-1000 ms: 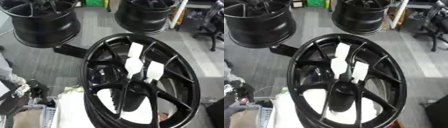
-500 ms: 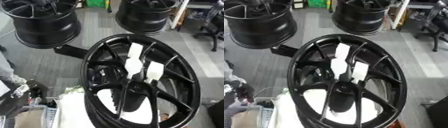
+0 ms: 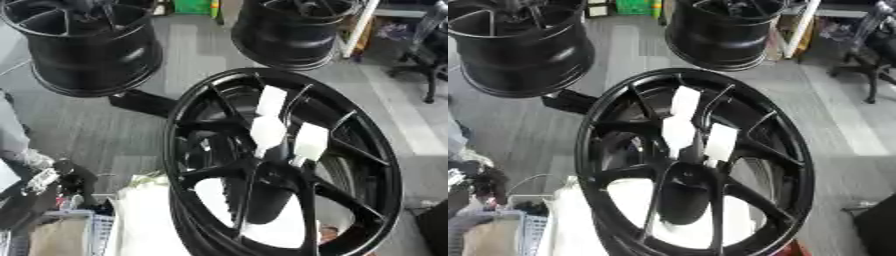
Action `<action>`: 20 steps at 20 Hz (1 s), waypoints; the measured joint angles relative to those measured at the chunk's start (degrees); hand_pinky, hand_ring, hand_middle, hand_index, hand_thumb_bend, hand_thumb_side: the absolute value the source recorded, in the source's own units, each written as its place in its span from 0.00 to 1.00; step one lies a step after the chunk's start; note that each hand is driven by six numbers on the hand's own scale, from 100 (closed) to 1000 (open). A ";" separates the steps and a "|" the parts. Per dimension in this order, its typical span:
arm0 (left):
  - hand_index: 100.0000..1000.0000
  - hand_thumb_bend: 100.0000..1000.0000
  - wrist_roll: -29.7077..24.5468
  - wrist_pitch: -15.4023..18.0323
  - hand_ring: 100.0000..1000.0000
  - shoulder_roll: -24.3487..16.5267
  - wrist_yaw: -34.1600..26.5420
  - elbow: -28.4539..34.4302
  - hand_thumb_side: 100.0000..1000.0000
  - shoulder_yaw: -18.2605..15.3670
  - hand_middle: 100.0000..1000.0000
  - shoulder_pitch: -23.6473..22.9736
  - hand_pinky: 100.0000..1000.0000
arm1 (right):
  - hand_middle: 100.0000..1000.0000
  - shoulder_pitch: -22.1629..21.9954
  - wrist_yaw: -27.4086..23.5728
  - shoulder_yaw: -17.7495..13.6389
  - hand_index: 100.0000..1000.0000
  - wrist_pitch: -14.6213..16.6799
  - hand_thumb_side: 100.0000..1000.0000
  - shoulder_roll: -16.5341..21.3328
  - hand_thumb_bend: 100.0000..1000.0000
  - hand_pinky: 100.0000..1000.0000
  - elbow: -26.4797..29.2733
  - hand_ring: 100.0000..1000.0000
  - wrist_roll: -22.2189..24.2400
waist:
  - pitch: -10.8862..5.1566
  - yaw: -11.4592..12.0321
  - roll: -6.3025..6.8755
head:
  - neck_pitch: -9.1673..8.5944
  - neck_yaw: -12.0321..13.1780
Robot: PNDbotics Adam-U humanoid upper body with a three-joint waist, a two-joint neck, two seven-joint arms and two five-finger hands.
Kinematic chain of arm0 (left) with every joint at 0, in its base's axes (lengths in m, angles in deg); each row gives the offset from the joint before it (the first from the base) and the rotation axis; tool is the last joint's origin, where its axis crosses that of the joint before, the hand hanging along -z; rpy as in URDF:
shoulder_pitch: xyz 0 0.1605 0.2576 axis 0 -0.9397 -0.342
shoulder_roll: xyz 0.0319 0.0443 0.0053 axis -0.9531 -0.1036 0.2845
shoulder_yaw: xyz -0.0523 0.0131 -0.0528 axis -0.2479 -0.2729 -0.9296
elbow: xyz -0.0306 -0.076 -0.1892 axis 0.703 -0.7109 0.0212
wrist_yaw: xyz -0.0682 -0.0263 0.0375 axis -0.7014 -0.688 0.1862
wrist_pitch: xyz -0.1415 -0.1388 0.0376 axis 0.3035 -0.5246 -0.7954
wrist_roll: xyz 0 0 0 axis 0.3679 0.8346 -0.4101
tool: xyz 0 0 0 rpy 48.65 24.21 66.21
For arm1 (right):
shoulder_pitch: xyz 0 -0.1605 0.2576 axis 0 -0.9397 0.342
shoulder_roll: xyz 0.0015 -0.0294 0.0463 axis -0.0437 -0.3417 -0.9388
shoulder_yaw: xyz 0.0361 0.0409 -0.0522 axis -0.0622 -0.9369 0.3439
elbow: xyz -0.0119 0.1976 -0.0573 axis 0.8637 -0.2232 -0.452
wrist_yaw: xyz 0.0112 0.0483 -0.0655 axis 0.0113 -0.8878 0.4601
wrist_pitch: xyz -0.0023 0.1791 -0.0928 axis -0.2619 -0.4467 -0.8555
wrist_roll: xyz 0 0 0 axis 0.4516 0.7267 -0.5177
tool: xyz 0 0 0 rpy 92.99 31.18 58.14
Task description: Pull the pin out of the wheel hub.
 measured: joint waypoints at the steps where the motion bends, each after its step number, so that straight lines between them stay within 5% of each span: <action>1: 0.62 0.00 0.00 0.01 0.41 0.01 0.00 0.00 1.00 0.00 0.42 0.00 0.51 | 0.75 0.12 -0.80 0.01 0.92 0.30 0.33 -0.59 0.07 0.61 0.91 0.71 -0.87 | 0.00 -0.01 0.05 | 0.00 0.00; 7: 0.62 0.00 0.06 0.14 0.41 0.08 -0.12 -0.02 1.00 0.03 0.42 0.01 0.51 | 0.70 1.03 -5.46 0.61 0.90 4.15 0.33 -5.62 0.00 0.51 8.41 0.65 -6.02 | 0.02 0.06 0.66 | 0.00 -0.34; 8: 0.62 0.00 0.06 0.16 0.42 0.09 -0.15 -0.02 1.00 0.05 0.42 0.01 0.51 | 0.69 1.27 -6.33 0.86 0.89 4.99 0.29 -6.74 0.10 0.50 9.84 0.64 -6.90 | 0.02 0.08 0.81 | 0.00 -0.42; 10: 0.62 0.00 0.06 0.19 0.42 0.12 -0.19 -0.03 1.00 0.26 0.42 0.01 0.51 | 0.68 1.58 -8.03 1.73 0.89 6.75 0.34 -9.32 0.00 0.48 12.68 0.63 -8.67 | 0.02 0.08 1.05 | 0.00 -0.54; 11: 0.62 0.00 0.05 0.23 0.42 0.14 -0.20 -0.03 1.00 0.34 0.42 0.02 0.51 | 0.66 1.59 -8.86 2.25 0.88 7.64 0.25 -10.67 0.19 0.47 14.13 0.62 -9.56 | 0.03 0.10 1.16 | 0.00 -0.62; 12: 0.62 0.00 0.03 0.26 0.42 0.16 -0.22 -0.03 1.00 0.35 0.42 0.07 0.51 | 0.66 1.59 -9.80 2.83 0.88 8.53 0.35 -12.07 0.00 0.47 15.54 0.61 -10.45 | 0.03 0.13 1.23 | 0.00 -0.74; 20: 0.62 0.00 -0.01 0.36 0.42 0.61 -0.25 -0.05 1.00 0.67 0.42 0.12 0.51 | 0.61 0.18 -17.04 6.01 0.86 15.81 0.35 -21.91 0.00 0.45 23.61 0.58 -17.73 | 0.20 0.22 1.58 | 0.00 -1.27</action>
